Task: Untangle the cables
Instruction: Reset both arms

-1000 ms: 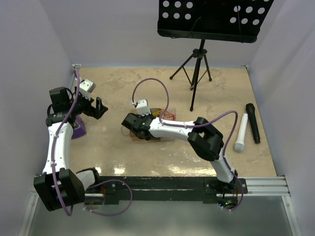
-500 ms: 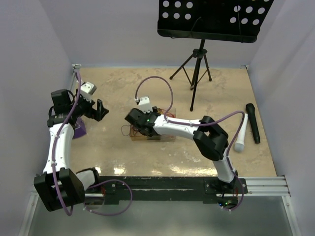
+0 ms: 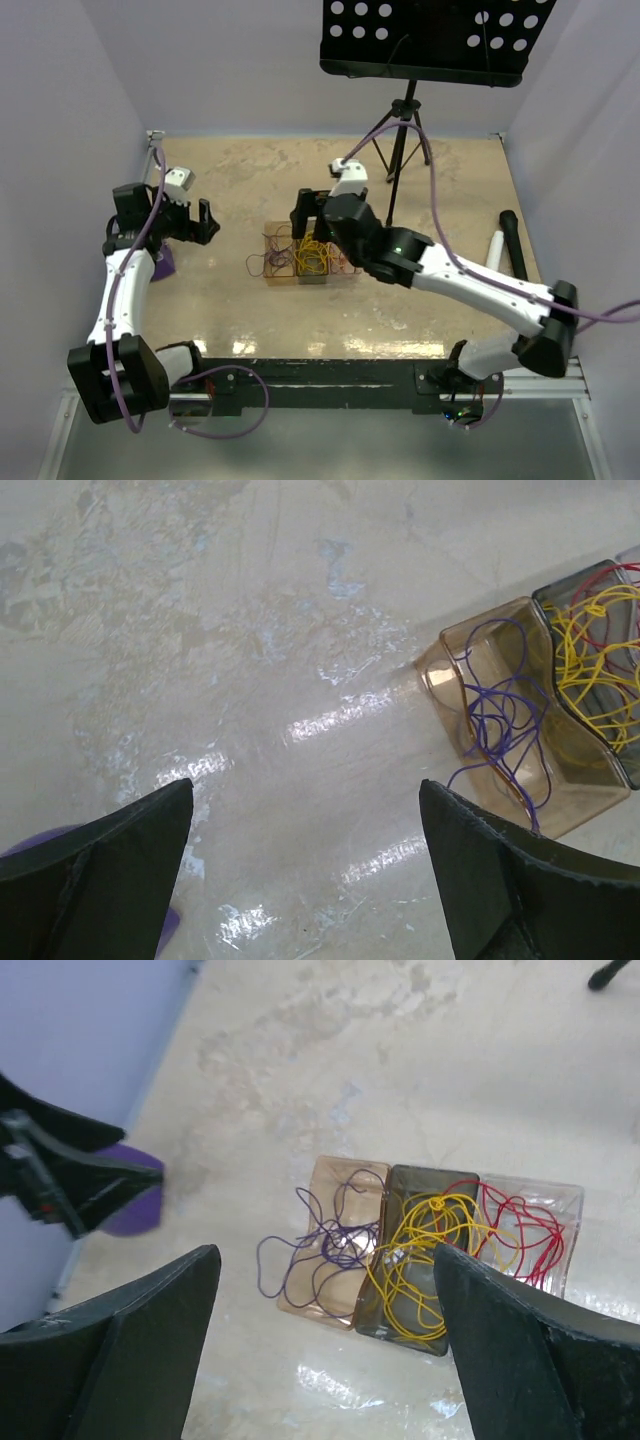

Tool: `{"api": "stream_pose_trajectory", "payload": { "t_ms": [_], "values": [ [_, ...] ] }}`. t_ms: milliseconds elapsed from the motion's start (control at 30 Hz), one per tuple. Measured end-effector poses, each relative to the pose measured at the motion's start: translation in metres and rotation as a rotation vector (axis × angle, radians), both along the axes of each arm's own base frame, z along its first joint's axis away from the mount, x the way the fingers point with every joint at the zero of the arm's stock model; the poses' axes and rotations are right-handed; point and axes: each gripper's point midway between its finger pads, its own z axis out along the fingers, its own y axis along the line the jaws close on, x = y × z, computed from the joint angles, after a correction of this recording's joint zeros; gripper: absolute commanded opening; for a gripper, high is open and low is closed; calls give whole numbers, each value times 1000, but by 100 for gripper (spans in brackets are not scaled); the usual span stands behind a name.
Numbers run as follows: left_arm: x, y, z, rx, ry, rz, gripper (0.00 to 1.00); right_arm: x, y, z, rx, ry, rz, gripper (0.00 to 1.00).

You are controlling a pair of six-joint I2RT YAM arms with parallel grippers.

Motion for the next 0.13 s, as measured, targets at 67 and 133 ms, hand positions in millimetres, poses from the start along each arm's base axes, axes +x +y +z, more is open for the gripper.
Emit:
{"api": "stream_pose_trajectory", "payload": {
  "t_ms": [67, 133],
  "values": [
    [2, 5, -3, 4, 15, 37, 99, -11, -17, 26, 74, -44, 10, 99],
    [3, 8, -6, 4, 30, 65, 100, -23, -37, 49, 140, -86, 10, 99]
  ]
}}
